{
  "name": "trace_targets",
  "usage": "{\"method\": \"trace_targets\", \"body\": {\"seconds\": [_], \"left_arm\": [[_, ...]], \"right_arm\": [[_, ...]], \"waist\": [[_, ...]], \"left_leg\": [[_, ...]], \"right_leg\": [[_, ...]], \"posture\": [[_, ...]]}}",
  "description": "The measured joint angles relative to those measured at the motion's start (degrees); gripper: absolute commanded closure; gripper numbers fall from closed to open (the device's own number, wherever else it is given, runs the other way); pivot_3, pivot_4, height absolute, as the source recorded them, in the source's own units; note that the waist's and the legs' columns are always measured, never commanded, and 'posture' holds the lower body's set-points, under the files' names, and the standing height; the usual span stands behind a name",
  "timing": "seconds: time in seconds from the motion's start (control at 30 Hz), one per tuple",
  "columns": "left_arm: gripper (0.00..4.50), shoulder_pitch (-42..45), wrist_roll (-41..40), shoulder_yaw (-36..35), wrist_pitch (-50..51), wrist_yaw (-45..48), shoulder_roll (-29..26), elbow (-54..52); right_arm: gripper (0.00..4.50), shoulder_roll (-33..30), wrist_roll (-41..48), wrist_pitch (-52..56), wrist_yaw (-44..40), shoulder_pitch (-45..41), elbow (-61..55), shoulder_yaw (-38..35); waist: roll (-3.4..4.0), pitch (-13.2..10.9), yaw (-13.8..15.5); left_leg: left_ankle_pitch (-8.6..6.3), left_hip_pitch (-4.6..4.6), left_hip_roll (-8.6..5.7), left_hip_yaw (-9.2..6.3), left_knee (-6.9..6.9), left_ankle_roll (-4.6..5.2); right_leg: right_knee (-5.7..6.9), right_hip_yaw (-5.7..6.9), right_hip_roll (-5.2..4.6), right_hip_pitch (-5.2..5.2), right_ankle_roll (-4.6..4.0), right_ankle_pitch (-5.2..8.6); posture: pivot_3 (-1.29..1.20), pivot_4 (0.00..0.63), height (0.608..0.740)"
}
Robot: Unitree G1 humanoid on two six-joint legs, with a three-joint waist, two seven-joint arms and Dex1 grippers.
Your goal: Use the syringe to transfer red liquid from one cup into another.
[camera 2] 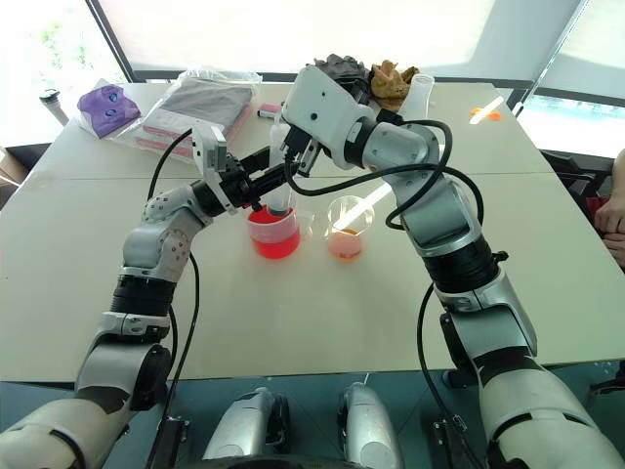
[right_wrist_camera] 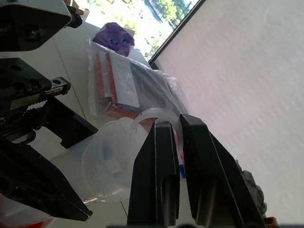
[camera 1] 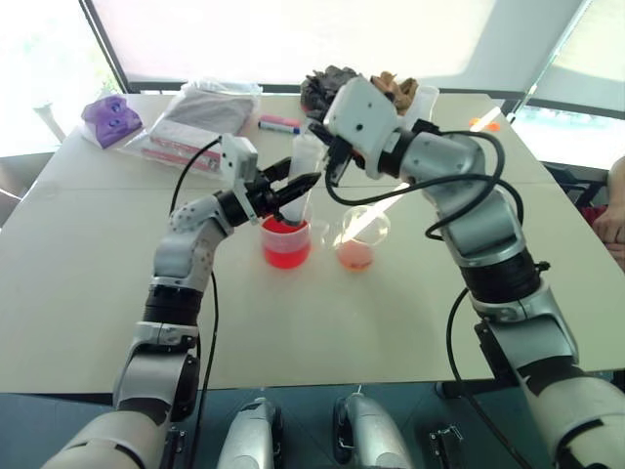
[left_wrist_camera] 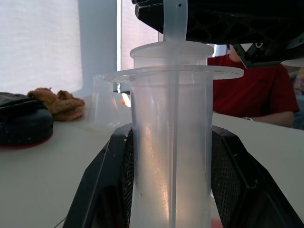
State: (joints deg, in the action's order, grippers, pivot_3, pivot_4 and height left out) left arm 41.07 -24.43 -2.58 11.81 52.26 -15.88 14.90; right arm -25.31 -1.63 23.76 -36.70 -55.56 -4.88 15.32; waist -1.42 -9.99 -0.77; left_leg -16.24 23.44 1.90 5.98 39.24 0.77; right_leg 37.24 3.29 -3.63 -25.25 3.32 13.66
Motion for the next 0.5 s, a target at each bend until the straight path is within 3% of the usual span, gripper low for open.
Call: {"method": "trace_targets", "body": {"seconds": [0.5], "left_arm": [[2.88, -1.54, 0.07, 0.62, 0.31, -0.66, -0.34, -1.72]], "right_arm": [[4.47, 0.08, -1.64, -1.89, -1.03, 0.06, 0.84, 0.22]], "waist": [[0.00, 0.00, -0.03]], "left_leg": [[0.00, 0.00, 0.00, 0.00, 0.00, 0.01]], "right_leg": [[0.00, 0.00, 0.01, 0.00, 0.00, 0.00]], "posture": [[0.00, 0.150, 0.740]]}}
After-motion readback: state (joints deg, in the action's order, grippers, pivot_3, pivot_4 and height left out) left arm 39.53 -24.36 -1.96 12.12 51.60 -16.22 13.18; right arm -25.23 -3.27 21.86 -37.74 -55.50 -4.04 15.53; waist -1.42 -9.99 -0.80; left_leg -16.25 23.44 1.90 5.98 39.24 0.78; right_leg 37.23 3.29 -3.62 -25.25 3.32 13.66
